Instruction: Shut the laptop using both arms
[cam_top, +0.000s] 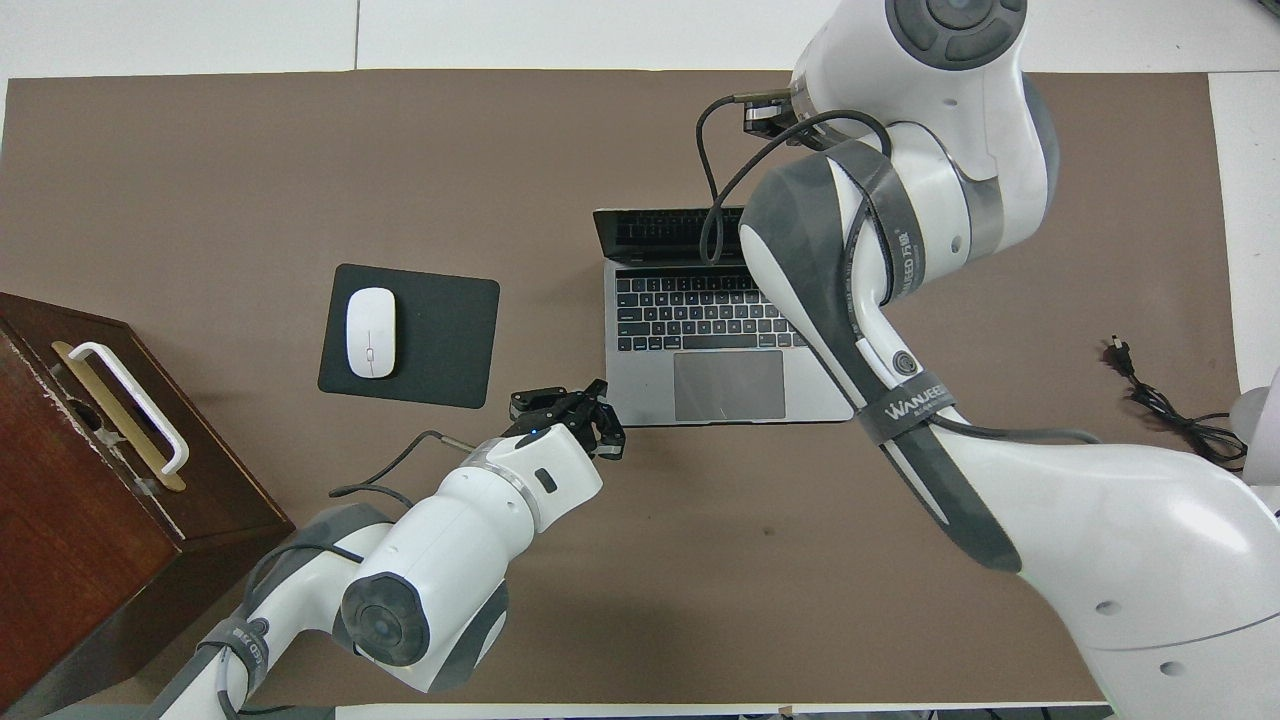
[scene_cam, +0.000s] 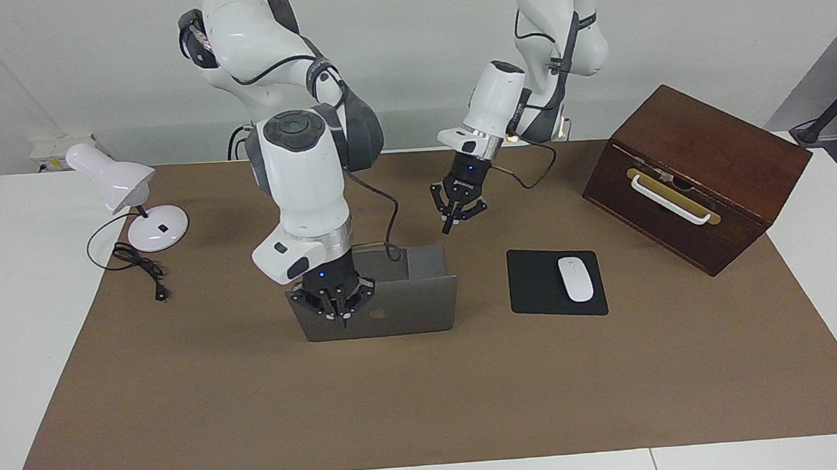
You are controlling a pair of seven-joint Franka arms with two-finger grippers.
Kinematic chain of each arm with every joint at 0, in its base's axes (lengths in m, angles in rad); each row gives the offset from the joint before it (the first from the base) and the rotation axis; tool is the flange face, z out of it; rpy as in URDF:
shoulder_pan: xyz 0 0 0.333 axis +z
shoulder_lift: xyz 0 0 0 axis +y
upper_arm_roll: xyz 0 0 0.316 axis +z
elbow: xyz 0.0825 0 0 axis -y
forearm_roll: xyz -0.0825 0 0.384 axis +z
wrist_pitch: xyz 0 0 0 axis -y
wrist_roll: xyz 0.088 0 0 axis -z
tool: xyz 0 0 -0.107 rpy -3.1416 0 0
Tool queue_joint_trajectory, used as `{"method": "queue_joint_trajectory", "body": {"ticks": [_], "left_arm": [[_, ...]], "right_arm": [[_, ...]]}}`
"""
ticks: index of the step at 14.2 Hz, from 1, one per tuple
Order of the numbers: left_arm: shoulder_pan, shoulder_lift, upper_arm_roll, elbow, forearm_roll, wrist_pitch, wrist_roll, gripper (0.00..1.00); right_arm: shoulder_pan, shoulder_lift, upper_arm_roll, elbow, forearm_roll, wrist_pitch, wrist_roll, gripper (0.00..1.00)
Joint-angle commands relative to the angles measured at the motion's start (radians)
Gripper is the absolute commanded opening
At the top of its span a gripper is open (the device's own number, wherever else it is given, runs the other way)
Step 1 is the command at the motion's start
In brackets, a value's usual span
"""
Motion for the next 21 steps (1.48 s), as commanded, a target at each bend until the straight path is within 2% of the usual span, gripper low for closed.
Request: {"method": "queue_joint_trajectory", "body": {"ticks": [1,3,9,11,21], "left_arm": [[-0.027,0.057,0.014,0.01,-0.011,0.075,0.055,0.0],[-0.03,0.104,0.016,0.027,-0.005,0.1,0.078,0.0],[-0.069,0.259,0.014,0.053,-0.005,0.288,0.078,0.0],[-0.076,0.306,0.014,0.071,-0.005,0.304,0.078,0.0],[-0.078,0.303,0.017,0.03,-0.004,0.303,0.113,0.0]], "right_arm": [[-0.002,-0.003,0.005,-0.017,0.016,0.023,0.019,0.0],[-0.001,-0.003,0.006,-0.019,0.031,0.023,0.019,0.0],[0.016,-0.009,0.004,-0.057,0.05,0.032,0.02,0.0],[0.018,-0.009,0.004,-0.07,0.051,0.037,0.022,0.0],[0.016,-0.023,0.004,-0.106,0.053,0.037,0.022,0.0]]}}
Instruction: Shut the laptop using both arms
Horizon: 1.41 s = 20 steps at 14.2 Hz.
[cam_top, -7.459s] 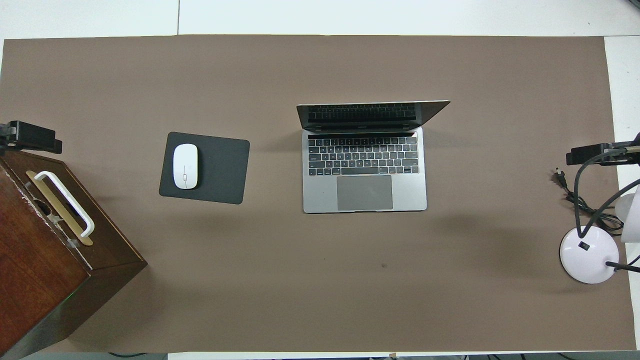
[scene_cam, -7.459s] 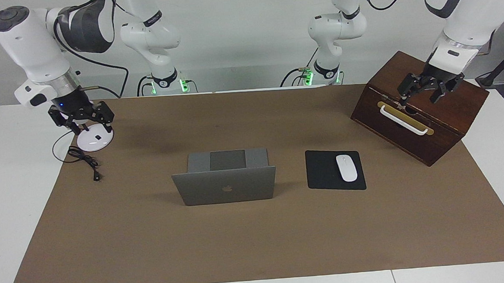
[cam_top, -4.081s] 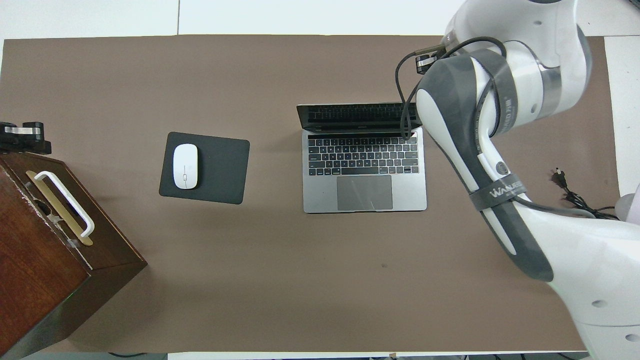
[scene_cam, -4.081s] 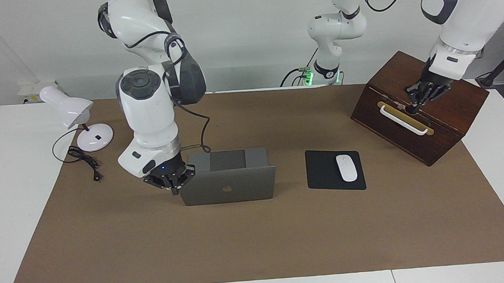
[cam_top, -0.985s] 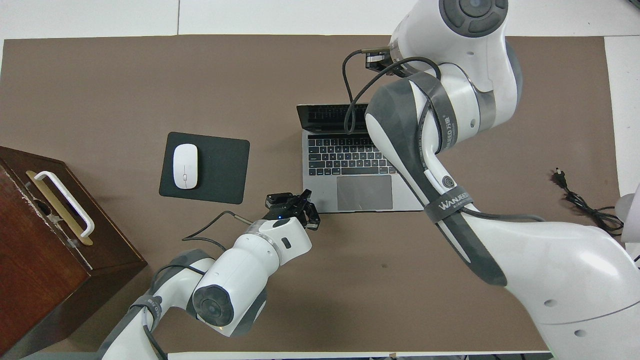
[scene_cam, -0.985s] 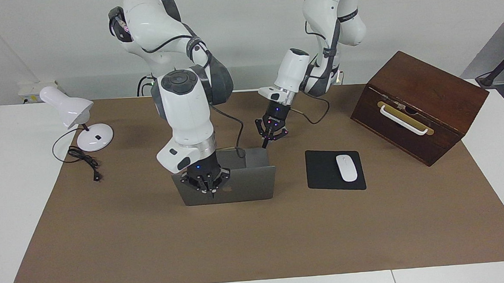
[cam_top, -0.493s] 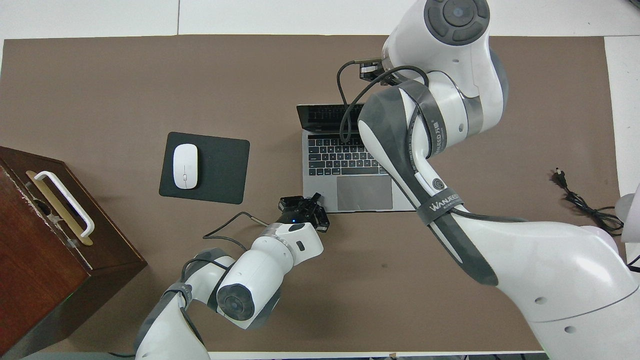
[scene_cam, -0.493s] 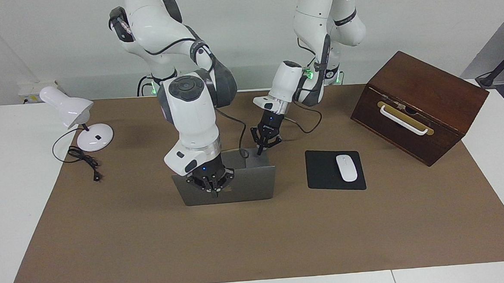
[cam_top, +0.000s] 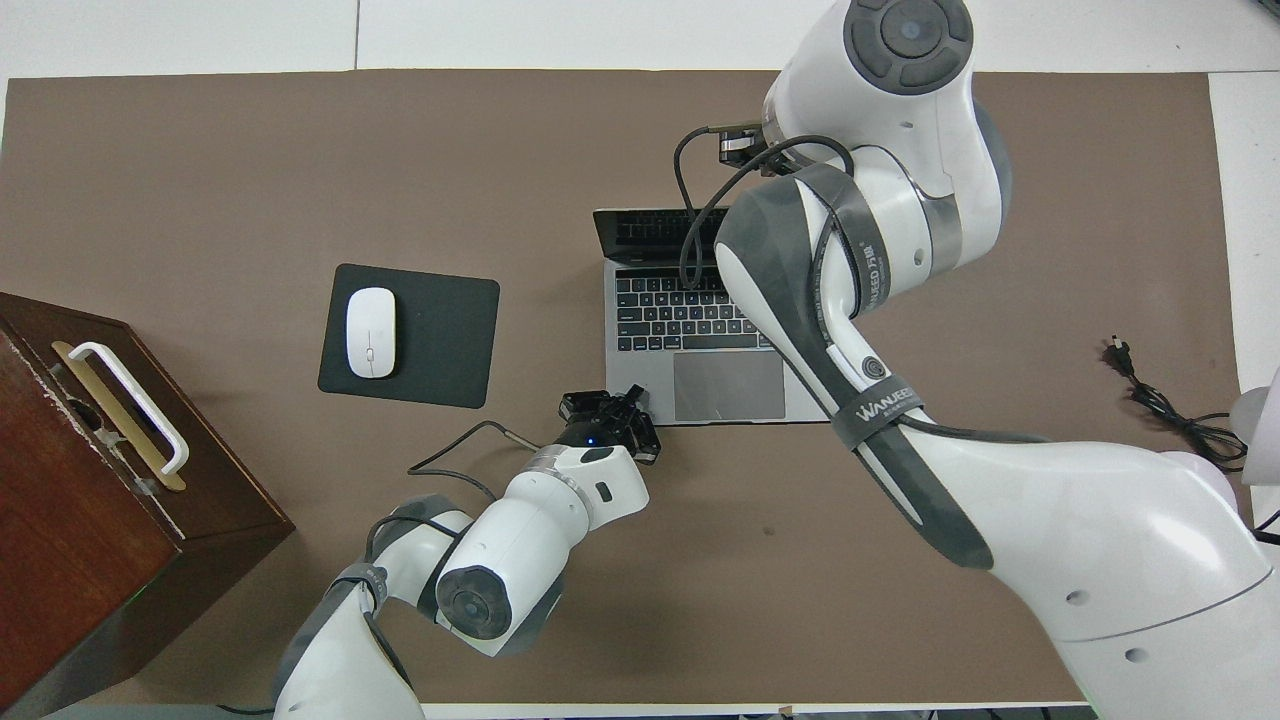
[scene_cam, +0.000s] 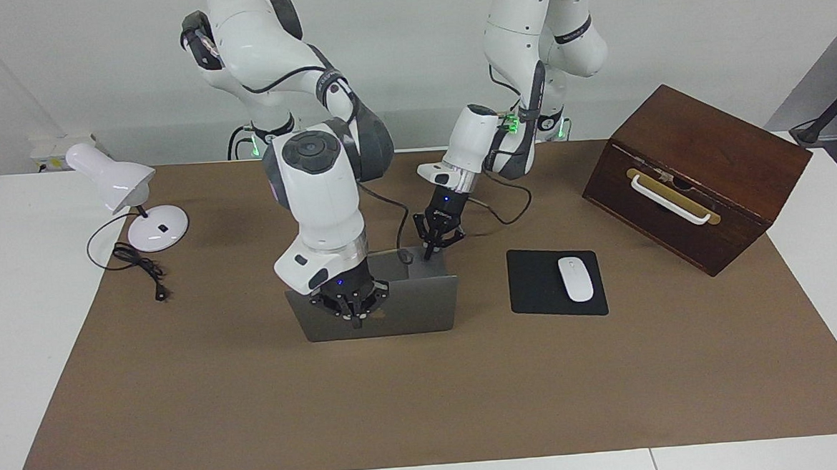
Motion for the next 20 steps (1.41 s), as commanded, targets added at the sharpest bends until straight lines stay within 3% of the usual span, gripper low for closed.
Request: {"method": "queue_joint_trajectory", "body": {"ticks": [1,18,20], "left_arm": [[-0.01,0.004,0.017,-0.037,-0.004,0.016,0.029,0.0],[0.024,-0.008,0.02,-0.103,-0.001,0.014,0.075,0.0],[0.024,-0.008,0.02,-0.104,-0.003,0.014,0.075,0.0]], "right_arm": [[-0.003,-0.029,0.003,-0.05,0.014,0.025,0.022,0.0],[-0.011,-0.049,0.004,-0.092,0.017,0.019,0.019,0.0],[-0.015,-0.05,0.004,-0.092,0.067,0.002,0.019,0.0]]}}
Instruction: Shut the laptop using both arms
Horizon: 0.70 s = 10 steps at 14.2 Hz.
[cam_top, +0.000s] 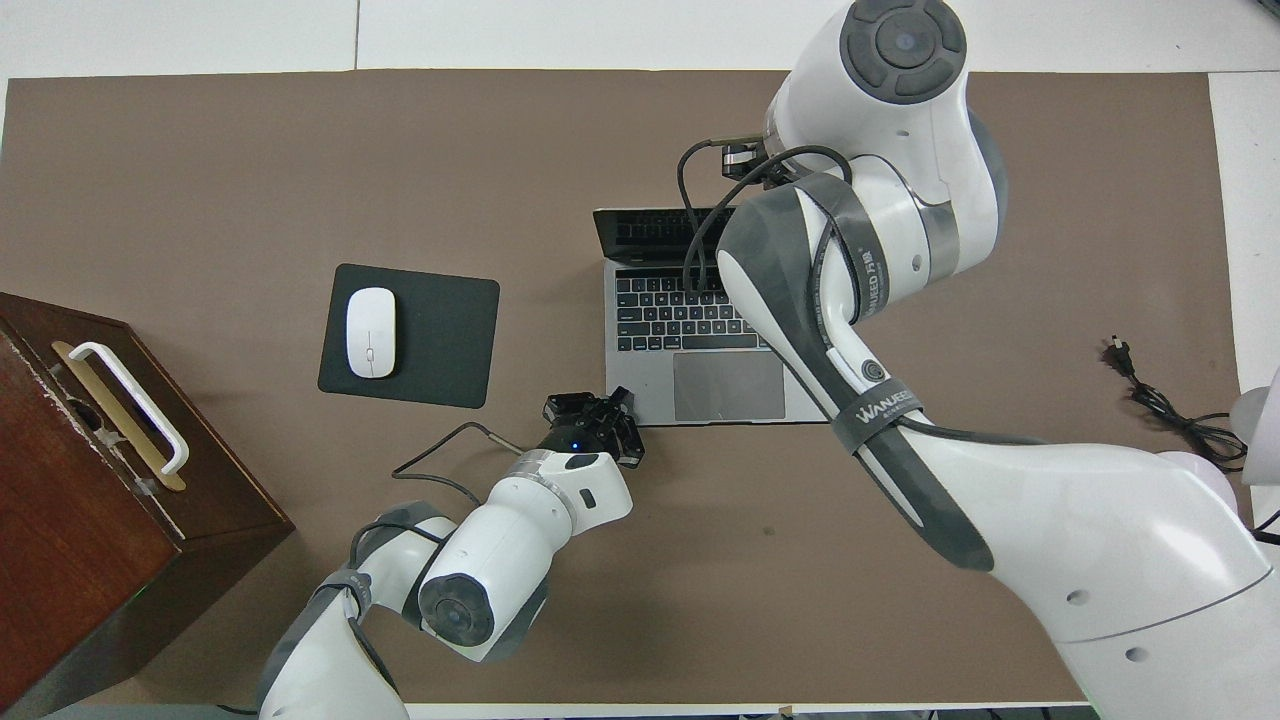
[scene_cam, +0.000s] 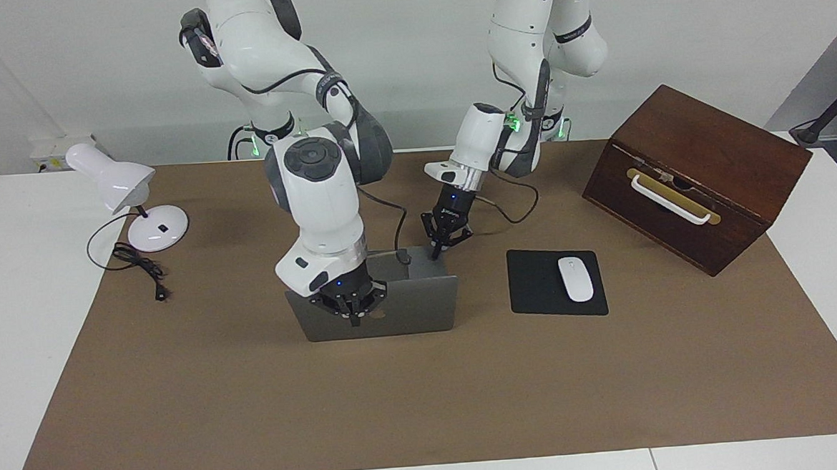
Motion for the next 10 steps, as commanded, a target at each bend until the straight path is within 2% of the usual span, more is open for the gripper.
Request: {"method": "queue_joint_trajectory", "body": {"ticks": [1,5,8,10], "left_arm": [[0.017,0.012,0.008,-0.06,-0.003,-0.013,0.026,0.0],[0.017,0.012,0.008,-0.06,-0.003,-0.013,0.026,0.0],[0.017,0.013,0.008,-0.06,-0.003,-0.013,0.026,0.0],[0.016,0.015,0.008,-0.06,-0.003,-0.013,0.026,0.0]], "right_arm": [[-0.011,-0.038,0.005,-0.05,0.06,-0.005,0.019,0.0],[-0.019,-0.039,0.01,-0.05,0.065,-0.054,0.006,0.0],[-0.022,-0.048,0.011,-0.054,0.069,-0.146,-0.012,0.0],[-0.048,-0.062,0.01,-0.075,0.158,-0.194,-0.015,0.0]]}}
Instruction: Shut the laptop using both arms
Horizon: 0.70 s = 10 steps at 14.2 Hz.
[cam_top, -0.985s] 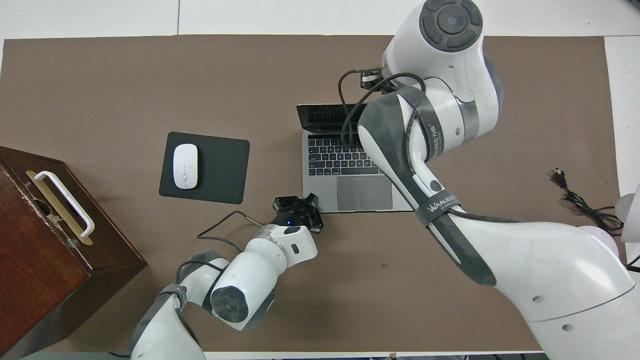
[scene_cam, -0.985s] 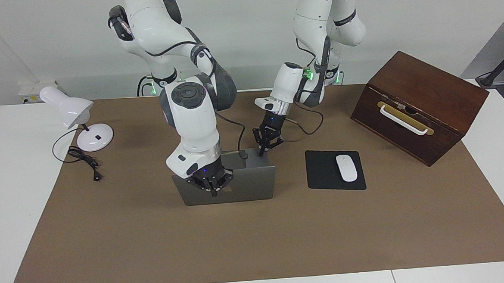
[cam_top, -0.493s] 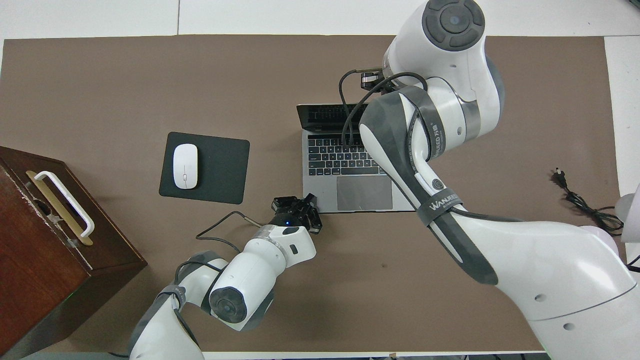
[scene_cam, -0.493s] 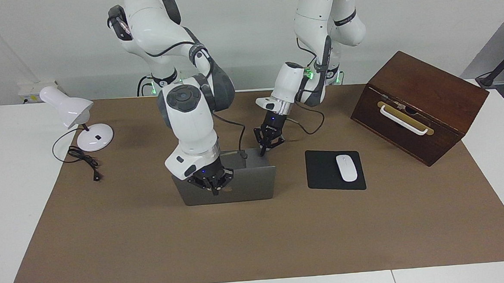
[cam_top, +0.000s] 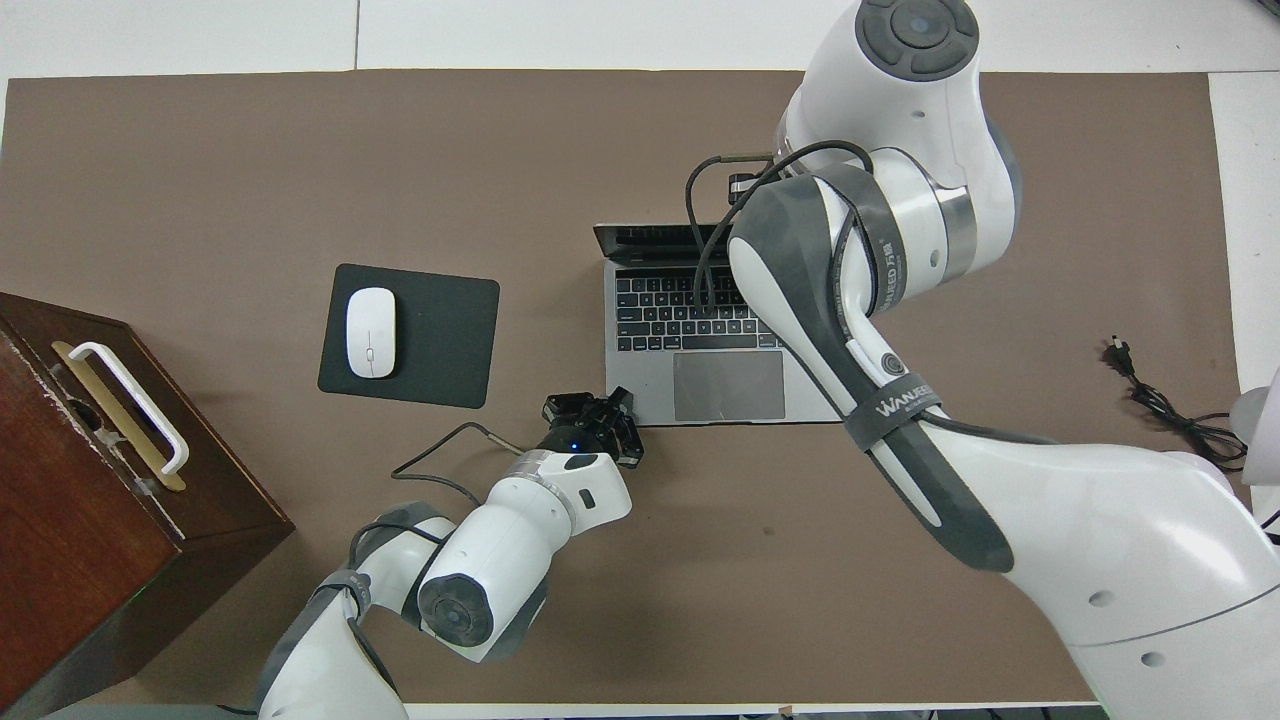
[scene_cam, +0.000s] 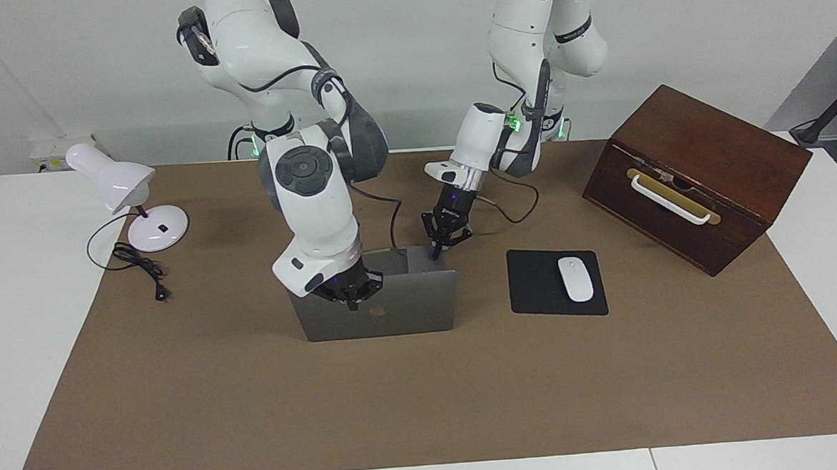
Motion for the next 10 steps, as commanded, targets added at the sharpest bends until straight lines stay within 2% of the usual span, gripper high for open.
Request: {"method": "queue_joint_trajectory", "body": {"ticks": [1,10], "left_arm": [[0.014,0.016,0.007,-0.057,-0.003,-0.014,0.024,0.0],[0.011,0.025,0.007,-0.057,-0.001,-0.014,0.03,0.0]], "right_arm": [[-0.044,-0.052,0.011,-0.084,0.085,-0.037,-0.02,0.0],[-0.031,-0.045,0.012,-0.191,0.087,-0.016,-0.04,0.0]]}}
